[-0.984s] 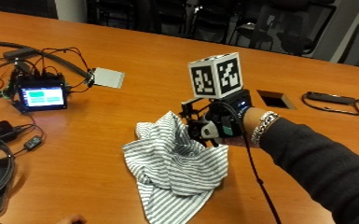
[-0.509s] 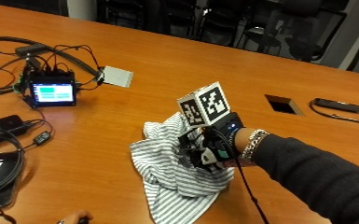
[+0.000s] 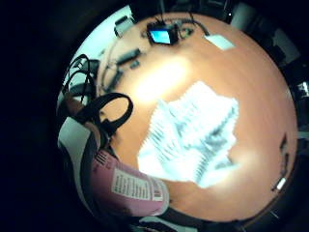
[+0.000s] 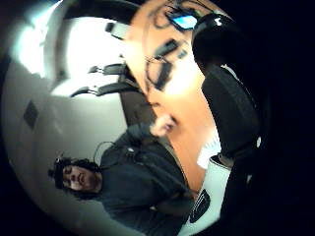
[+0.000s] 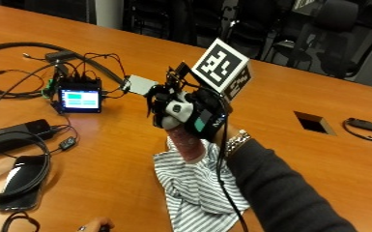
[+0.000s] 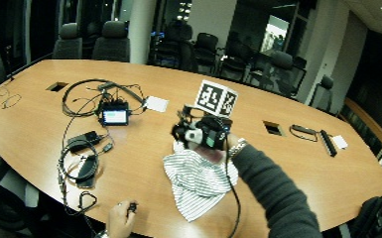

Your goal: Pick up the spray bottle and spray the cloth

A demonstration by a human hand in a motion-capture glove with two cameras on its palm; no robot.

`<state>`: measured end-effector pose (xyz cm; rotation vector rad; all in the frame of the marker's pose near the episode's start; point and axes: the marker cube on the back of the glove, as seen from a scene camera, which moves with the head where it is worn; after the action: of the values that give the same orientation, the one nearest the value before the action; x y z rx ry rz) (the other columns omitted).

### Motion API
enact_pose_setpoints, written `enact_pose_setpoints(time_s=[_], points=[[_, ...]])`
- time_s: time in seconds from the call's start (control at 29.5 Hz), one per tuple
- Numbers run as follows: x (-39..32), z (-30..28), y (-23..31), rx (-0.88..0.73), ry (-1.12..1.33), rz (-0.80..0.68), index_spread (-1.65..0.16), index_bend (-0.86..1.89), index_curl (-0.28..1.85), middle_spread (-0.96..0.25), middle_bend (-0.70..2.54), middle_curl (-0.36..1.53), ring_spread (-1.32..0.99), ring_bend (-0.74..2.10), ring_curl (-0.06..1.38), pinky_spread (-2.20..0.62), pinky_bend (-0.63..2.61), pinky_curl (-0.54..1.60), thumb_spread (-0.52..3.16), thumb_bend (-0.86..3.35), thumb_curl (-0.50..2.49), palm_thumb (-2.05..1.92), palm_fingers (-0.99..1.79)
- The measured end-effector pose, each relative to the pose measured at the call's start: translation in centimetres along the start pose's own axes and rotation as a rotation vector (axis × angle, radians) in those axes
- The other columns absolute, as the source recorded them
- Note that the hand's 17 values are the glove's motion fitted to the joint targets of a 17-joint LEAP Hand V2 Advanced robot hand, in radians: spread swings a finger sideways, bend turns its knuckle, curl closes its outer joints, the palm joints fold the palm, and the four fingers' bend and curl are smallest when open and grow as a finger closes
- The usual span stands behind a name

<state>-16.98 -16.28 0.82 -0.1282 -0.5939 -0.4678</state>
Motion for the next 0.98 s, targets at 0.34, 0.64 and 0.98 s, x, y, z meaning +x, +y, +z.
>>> enact_pose_setpoints(time_s=[0.34, 0.64, 0.98], points=[[-0.1, 9.5, -3.3, 0.371, -0.541, -0.085, -0.3, 0.2, 0.52, -0.23, 0.53, 0.5, -0.18, 0.54, 0.43, -0.23, 0.46, 0.38, 1.6, 0.18, 0.19, 0.65, 1.16], [1.0, 10.7, -1.6, 0.442, -0.428, -0.116, -0.29, 0.17, 0.52, -0.23, 0.5, 0.5, -0.2, 0.49, 0.42, -0.22, 0.4, 0.37, 1.59, 0.17, 0.17, 0.6, 1.18], [1.0, 8.4, -2.2, 0.448, -0.347, -0.121, -0.31, 0.17, 0.51, -0.23, 0.47, 0.5, -0.22, 0.45, 0.42, -0.27, 0.38, 0.37, 1.57, 0.13, 0.14, 0.53, 1.19]])
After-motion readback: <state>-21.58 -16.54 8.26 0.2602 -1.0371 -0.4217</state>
